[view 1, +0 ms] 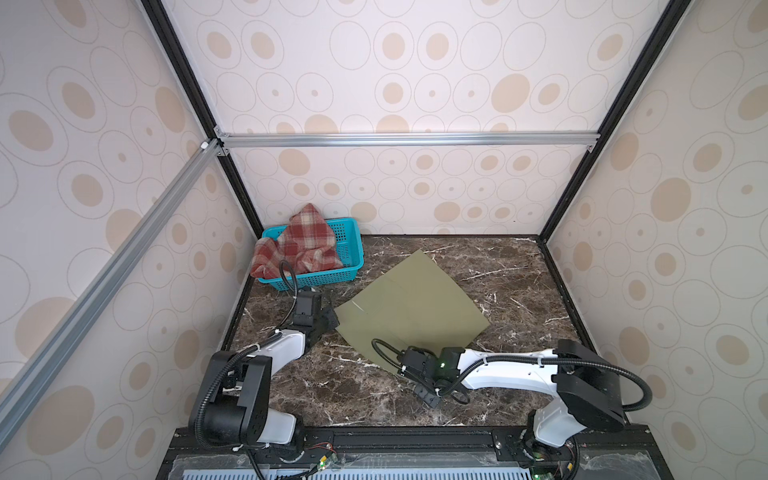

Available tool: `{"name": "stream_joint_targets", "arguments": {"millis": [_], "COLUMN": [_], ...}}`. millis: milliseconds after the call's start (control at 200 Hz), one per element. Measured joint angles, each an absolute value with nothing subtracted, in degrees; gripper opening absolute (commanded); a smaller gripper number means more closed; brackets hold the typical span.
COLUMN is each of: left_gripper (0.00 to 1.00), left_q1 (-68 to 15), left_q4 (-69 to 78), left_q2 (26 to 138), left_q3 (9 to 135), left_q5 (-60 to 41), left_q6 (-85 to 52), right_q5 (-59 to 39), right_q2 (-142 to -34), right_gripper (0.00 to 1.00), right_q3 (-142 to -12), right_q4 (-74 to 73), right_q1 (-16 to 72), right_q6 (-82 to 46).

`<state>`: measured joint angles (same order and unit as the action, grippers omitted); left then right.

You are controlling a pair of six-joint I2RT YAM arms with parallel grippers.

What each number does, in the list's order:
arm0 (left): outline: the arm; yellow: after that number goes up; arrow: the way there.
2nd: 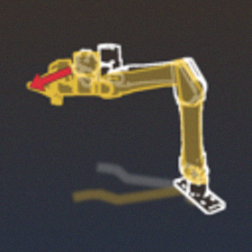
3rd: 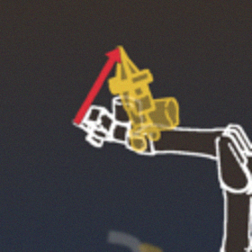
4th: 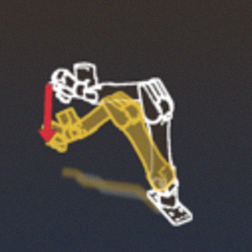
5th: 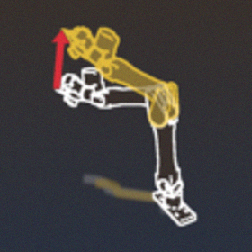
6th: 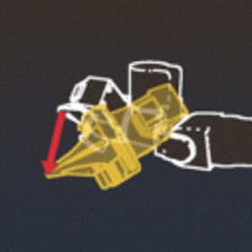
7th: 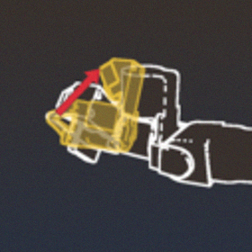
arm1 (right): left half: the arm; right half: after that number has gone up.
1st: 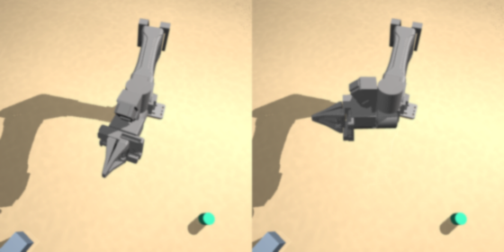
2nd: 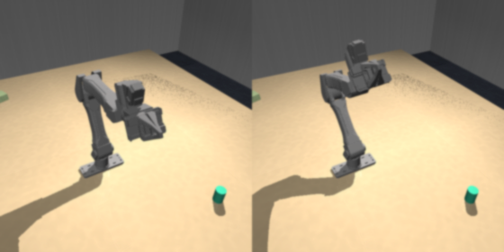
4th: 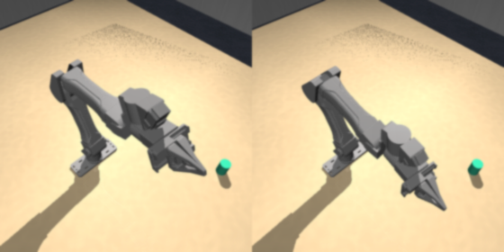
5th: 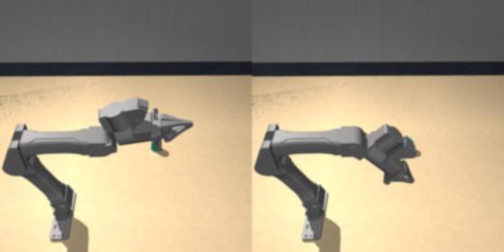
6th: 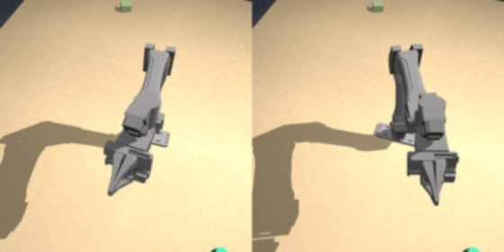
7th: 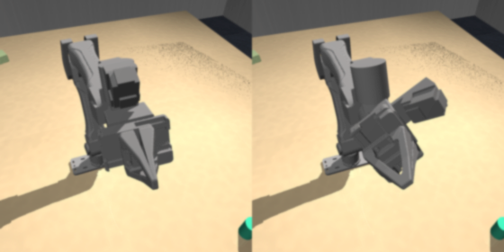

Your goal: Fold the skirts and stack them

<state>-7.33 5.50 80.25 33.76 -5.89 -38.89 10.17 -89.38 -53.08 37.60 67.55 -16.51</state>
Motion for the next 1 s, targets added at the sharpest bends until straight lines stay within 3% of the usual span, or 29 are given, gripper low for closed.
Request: {"name": "stream_joint_targets", "arguments": {"millis": [325,640,995], "left_gripper": [0.0,0.0,0.0], "left_q1": [-7.2,-7.01,-6.83], "left_q4": [-2.0,-14.17,-29.39], "left_q2": [69.21,57.32,46.68], "left_q3": [36.23,38.44,43.92], "left_q5": [-1.89,4.38,10.04], "left_q6": [-39.86,-40.07,-39.7], "right_q5": [3.49,-2.98,-9.02], "right_q2": [-78.98,-75.99,-75.53], "right_gripper": [0.0,0.0,0.0], "right_q3": [-54.74,-54.74,-55.61], "right_q4": [39.7,38.72,35.03], "right_q1": [67.55,67.99,74.28], "right_q6": [-16.16,-16.88,-19.33]}}
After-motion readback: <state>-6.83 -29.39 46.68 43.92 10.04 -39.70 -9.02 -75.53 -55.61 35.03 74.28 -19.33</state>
